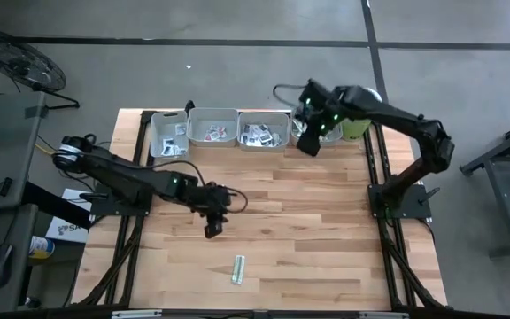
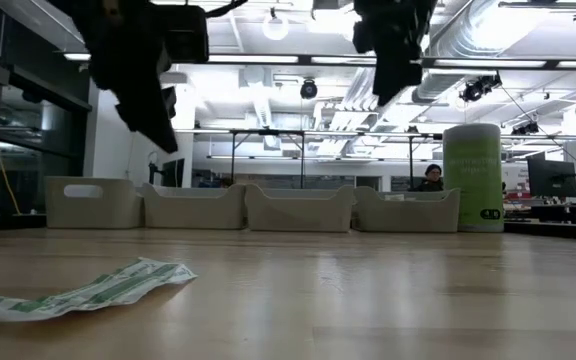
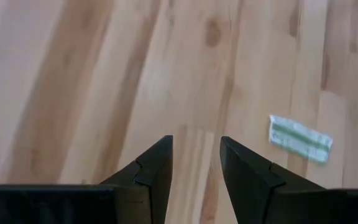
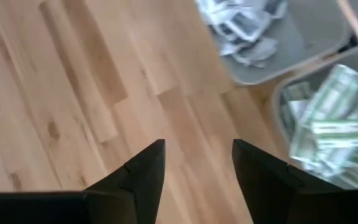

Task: Pick & Place First Aid Supplies
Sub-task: Put the green bandage into the right gray bin

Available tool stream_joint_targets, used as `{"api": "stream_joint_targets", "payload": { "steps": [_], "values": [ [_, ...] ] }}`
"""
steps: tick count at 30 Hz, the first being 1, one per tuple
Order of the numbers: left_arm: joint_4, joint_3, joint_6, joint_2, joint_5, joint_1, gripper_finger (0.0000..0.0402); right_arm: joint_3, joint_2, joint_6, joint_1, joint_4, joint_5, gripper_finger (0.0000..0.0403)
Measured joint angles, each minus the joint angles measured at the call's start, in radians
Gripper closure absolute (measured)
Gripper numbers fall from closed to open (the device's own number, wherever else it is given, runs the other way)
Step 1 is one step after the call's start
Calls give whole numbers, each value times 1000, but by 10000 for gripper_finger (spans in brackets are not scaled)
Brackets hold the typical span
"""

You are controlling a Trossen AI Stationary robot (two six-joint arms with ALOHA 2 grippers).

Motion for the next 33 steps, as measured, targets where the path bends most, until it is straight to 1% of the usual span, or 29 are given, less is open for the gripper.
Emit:
{"api": "stream_joint_targets", "payload": {
  "steps": [4, 7, 12, 16, 20, 22, 25, 27, 33],
  "values": [
    [5, 0, 1, 25, 4, -40, 268, -18, 0, 88, 127, 32, 71, 222],
    [24, 0, -14, 24, 2, -78, 268, -38, 0, 151, 201, 66, 101, 222],
    [106, -29, -88, 24, -52, -153, 268, -91, 0, 236, 300, 152, 124, 222],
    [175, -57, -197, 36, -89, -207, 268, -135, 0, 261, 356, 216, 148, 222],
    [217, -57, -305, 57, -152, -266, 268, -184, 0, 261, 394, 293, 155, 222],
    [241, -57, -340, 75, -170, -293, 268, -213, 0, 251, 409, 341, 146, 222],
    [317, -56, -412, 110, -195, -323, 268, -252, 1, 227, 429, 405, 128, 222],
    [357, -57, -491, 135, -213, -341, 268, -278, 1, 215, 441, 447, 120, 222],
    [554, -52, -756, 230, -256, -399, 268, -326, 0, 154, 471, 475, 120, 222]
  ]
}}
